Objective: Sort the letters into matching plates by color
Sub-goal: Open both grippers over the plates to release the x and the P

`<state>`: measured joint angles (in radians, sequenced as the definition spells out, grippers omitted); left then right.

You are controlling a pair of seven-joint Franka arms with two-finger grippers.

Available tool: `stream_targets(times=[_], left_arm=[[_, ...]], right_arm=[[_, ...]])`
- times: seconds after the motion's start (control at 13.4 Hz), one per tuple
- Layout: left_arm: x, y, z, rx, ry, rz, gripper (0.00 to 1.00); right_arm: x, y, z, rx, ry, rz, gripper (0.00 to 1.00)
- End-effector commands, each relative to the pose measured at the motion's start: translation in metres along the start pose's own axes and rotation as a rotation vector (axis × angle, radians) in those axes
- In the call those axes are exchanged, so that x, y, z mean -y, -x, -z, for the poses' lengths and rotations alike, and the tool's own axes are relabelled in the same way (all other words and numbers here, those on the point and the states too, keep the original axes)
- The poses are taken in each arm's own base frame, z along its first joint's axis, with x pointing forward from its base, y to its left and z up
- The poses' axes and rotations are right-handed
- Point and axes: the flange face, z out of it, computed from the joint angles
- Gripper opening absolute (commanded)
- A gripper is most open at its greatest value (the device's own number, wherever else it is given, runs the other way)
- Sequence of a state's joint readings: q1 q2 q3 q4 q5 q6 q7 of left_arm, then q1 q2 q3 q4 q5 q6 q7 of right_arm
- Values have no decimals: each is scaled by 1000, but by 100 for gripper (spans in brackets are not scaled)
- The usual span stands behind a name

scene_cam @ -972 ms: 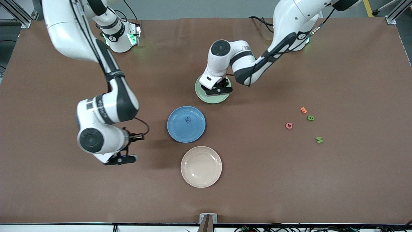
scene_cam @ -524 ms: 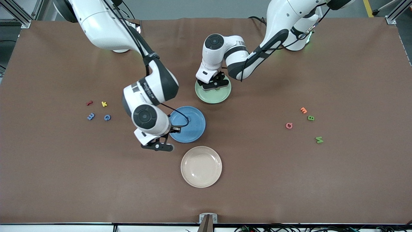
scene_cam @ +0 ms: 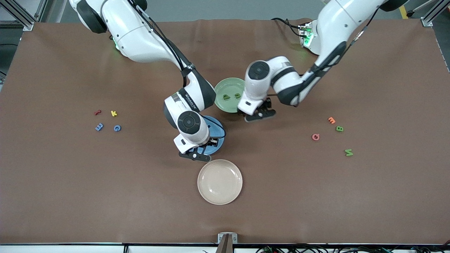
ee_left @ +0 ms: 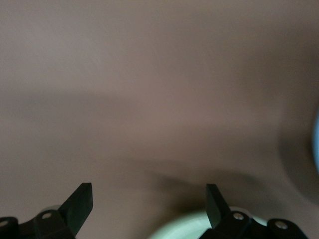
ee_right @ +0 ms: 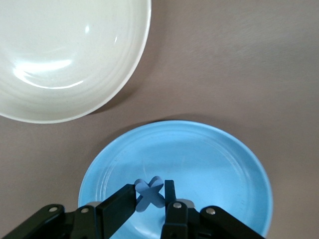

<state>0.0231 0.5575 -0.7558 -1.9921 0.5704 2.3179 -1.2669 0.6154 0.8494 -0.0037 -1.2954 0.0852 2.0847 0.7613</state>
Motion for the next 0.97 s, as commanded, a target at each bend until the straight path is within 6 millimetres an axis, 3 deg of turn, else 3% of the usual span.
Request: stream_targets(times=[0.0,0.15,0.22,0.3,0.37,0.52,0.6,0.75,0.9], left_arm=[[53,-57,16,-37,-19,-24,100],[103,-101,16,-33,-20,-15,100],[127,-118,13,-28,-21,13,100],[143,-128,11,-26,-24,40,100],[162,-140,10,-26,-28,71,100],[209,-166,7,-38,-35,137,100],[229,-176,5,-49,-39,157,99],[266,-195,-14,-80,-3,184,99],[301,-206,-33,-107,15,182,97]], right_arm=[[7,1,-16,-9,-13,-12,18],[8,4,-20,-7,-8,-7,25],[8,4,-20,-1,-5,-8,48],[8,5,-19,2,-2,-8,87],[8,5,-15,0,-2,-19,95],[2,8,-2,32,37,-46,99],[-5,10,15,56,71,-49,99],[-31,6,51,88,97,-67,99],[-58,9,73,92,95,-54,99]])
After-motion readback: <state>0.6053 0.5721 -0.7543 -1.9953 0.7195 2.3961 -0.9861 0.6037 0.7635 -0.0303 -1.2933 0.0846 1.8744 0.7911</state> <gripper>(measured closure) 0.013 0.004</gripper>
